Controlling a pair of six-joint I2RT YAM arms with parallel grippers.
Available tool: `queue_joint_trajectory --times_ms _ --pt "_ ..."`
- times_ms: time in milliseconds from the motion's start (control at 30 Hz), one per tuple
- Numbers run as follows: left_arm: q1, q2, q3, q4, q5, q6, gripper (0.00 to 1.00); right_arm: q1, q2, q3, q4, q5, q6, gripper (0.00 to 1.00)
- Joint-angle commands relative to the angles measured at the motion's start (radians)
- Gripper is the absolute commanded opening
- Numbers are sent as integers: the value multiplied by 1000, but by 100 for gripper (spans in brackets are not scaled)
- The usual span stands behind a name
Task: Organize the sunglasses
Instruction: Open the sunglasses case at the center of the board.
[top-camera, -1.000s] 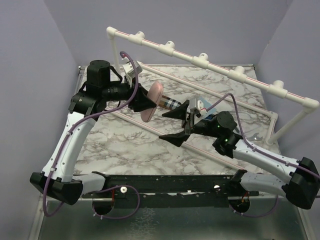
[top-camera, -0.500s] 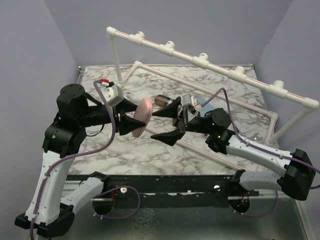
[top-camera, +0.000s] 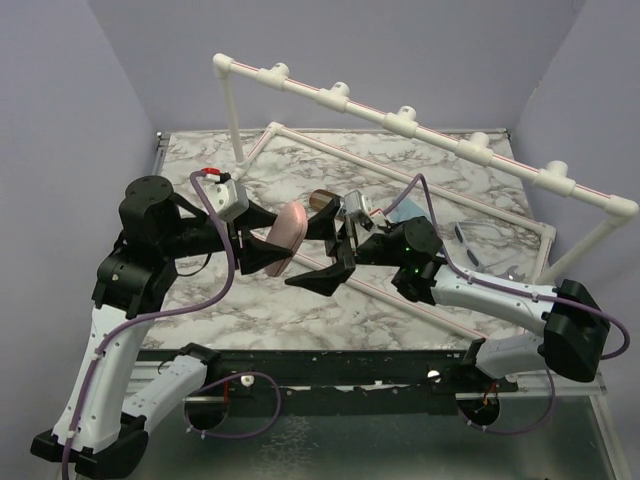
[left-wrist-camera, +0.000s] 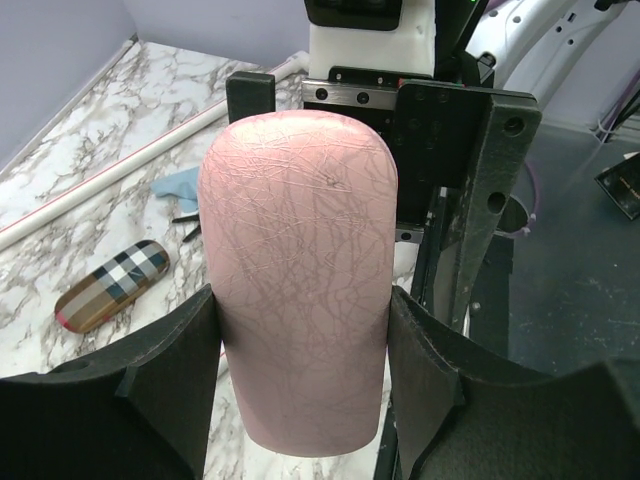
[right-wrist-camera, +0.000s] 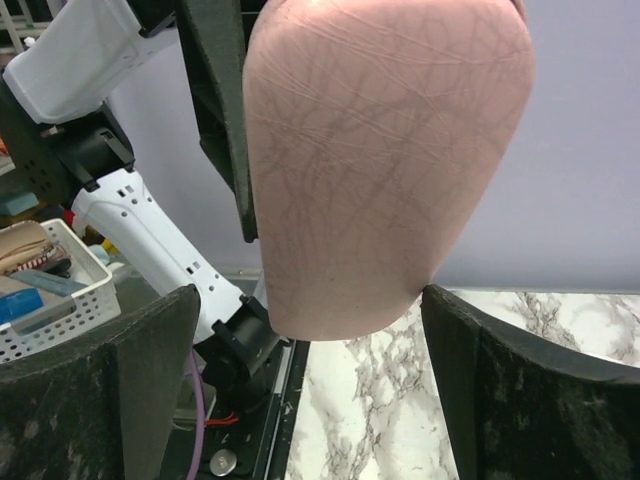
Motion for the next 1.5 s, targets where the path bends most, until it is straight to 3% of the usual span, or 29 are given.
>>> queue_joint_trajectory --times_ms 0,67,267,467,700,867,900,1000,1100,1300,1467 --pt "-4 -26 -33 33 61 14 0 14 28 40 86 -23 4 92" --pt "-3 -26 -35 35 82 8 0 14 37 44 83 -30 1 88" --pt "-5 -45 -55 36 108 -8 0 14 24 25 80 10 -46 89" --pt "-3 -44 -49 35 124 -13 0 14 20 56 -7 -41 -81 74" --pt "-3 -52 -66 36 127 -12 0 14 14 72 -39 -81 -79 40" --pt "-4 -48 -47 37 95 -19 0 14 -5 55 -105 -75 -109 7" --pt "-3 -48 -43 37 76 -17 3 14 -13 45 -107 -70 -112 2" --pt "-3 -51 -38 34 -5 11 42 14 -35 18 -115 -64 -110 1" --pt "-3 -49 -35 32 -98 37 60 14 -53 10 -139 -64 -108 1" --pt "-3 -45 -9 32 -269 86 65 14 -89 -22 -153 -66 -103 0" --pt "-4 -42 5 32 -291 95 66 13 -102 -41 -136 -75 -95 0"
